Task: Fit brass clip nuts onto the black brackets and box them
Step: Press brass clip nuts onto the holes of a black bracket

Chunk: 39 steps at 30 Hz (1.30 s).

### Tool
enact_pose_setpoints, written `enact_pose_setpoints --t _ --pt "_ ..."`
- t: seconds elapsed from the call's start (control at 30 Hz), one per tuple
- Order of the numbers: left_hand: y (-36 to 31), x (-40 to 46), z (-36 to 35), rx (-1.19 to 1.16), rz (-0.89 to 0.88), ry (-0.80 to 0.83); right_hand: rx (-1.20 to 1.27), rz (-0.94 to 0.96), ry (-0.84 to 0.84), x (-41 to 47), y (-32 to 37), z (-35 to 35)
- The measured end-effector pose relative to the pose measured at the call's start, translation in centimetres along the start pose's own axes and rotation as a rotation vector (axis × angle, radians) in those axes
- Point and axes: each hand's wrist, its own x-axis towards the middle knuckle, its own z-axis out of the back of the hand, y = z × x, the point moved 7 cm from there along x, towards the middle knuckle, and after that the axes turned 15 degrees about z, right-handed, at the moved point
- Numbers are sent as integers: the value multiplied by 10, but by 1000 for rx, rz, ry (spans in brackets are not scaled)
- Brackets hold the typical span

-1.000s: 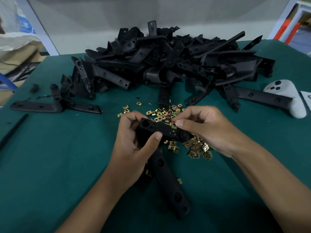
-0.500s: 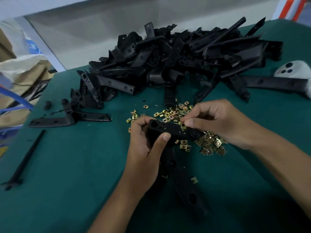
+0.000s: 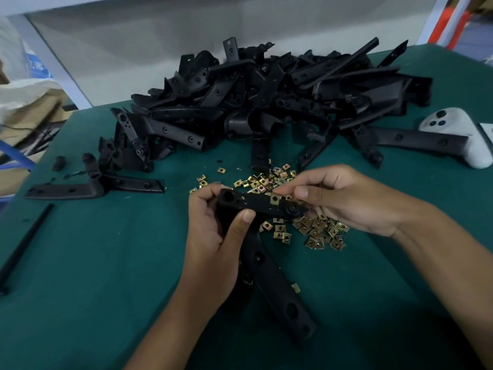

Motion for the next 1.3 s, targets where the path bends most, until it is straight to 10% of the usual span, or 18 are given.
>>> enact_pose_setpoints --t 1.3 --pt "13 -1 -18 -215 375 290 153 54 -193 6 3 -14"
